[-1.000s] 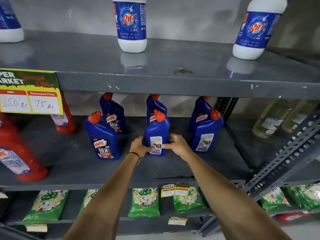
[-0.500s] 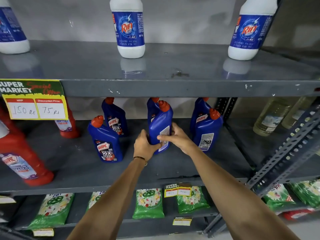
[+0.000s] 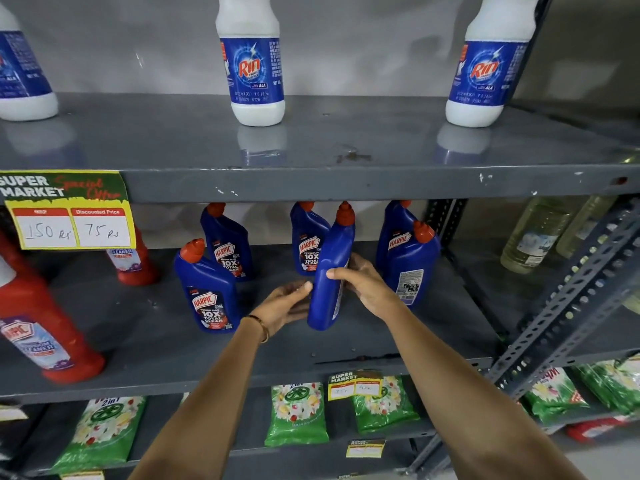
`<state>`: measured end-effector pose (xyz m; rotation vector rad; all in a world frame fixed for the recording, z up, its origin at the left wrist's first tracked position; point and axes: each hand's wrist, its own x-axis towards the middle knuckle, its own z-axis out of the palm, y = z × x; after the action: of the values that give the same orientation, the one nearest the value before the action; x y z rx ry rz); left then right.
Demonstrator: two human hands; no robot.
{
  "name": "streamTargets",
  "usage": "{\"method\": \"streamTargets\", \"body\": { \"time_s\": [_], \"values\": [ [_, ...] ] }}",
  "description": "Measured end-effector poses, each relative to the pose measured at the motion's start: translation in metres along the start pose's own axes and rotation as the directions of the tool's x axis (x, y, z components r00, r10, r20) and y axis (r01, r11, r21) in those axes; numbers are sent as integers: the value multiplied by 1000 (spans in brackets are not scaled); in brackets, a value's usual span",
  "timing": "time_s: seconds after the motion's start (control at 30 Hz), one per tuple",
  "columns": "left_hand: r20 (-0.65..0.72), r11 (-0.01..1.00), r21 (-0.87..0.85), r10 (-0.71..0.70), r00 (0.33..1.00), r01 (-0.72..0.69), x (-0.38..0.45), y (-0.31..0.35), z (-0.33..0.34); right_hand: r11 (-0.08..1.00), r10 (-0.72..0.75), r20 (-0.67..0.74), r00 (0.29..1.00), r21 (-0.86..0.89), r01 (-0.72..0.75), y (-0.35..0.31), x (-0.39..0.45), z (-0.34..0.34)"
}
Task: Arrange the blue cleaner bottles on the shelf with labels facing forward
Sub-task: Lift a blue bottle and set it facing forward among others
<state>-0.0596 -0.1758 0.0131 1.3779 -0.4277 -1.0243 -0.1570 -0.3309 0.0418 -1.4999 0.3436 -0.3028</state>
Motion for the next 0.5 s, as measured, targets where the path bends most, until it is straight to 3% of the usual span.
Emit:
{"method": "streamTargets", "body": {
  "time_s": [0.07, 0.17, 0.27, 0.33, 0.5],
  "values": [
    [122, 993, -82, -74, 990, 84, 0, -6, -3, 995, 21, 92, 996, 95, -30, -4, -1, -3],
    [259, 973, -207, -49, 965, 105, 5, -14, -3, 983, 31, 197, 980, 173, -66, -7, -2, -6],
    [321, 977, -188, -31, 946, 96, 10, -16, -1, 966, 50, 234, 971, 235, -106, -4, -2, -6],
    [270, 984, -166, -24, 963, 71, 10, -17, 3, 946, 72, 220, 973, 293, -136, -2, -2, -5],
    [-32, 1000, -19, 19, 999, -20, 8, -11, 11, 941, 56, 167, 984, 322, -108, -2, 0, -9]
  ]
}}
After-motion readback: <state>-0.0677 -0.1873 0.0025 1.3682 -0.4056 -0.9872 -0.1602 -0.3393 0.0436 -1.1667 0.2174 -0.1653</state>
